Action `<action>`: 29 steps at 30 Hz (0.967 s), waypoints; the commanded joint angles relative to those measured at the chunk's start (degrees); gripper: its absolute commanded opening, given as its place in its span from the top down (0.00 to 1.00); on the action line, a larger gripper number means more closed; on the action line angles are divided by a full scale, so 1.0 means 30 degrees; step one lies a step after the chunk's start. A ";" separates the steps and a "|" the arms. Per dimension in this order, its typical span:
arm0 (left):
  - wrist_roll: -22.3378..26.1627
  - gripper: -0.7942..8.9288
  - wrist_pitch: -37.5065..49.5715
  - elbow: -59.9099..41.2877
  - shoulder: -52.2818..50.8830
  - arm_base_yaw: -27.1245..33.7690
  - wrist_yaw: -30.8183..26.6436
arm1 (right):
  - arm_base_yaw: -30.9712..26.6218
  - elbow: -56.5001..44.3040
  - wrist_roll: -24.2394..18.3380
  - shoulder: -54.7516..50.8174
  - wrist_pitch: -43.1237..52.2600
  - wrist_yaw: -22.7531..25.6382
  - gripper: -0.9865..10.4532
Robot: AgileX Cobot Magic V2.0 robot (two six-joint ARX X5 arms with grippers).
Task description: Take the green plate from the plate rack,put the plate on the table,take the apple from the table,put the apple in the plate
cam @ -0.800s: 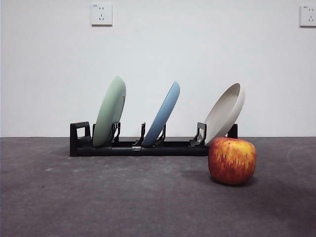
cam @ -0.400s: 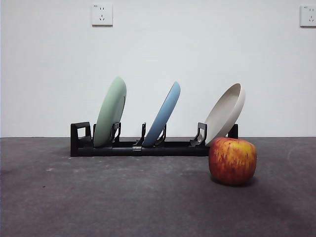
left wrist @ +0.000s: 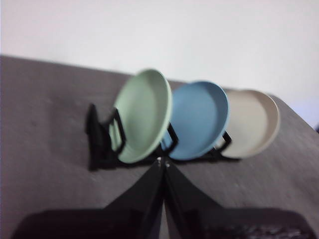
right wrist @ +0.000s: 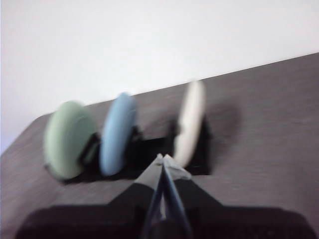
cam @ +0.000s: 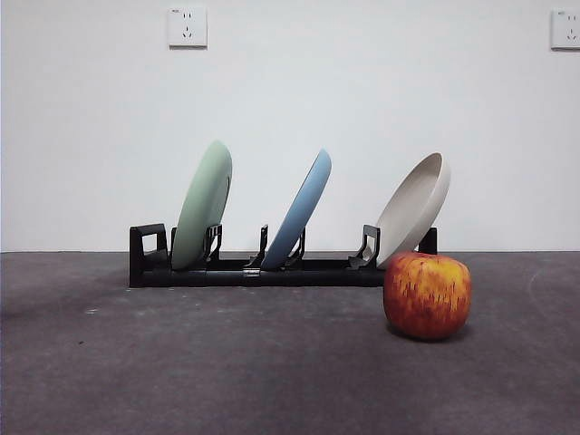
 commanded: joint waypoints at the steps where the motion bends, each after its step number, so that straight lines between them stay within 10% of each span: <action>1: 0.0648 0.92 -0.0466 0.1078 0.1996 0.0036 0.1035 | 0.0015 0.0903 -0.0641 0.1617 -0.0153 -0.1902 0.91; 7: 0.1144 0.58 -0.1093 0.2914 0.5085 -0.0233 0.1953 | 0.0015 0.1472 -0.0430 0.3803 -0.0328 -0.2506 0.64; 29: 0.1377 0.57 -0.2652 1.7384 1.8965 -0.2907 0.1763 | 0.0015 0.1559 -0.0423 0.4466 -0.2608 -0.2470 0.64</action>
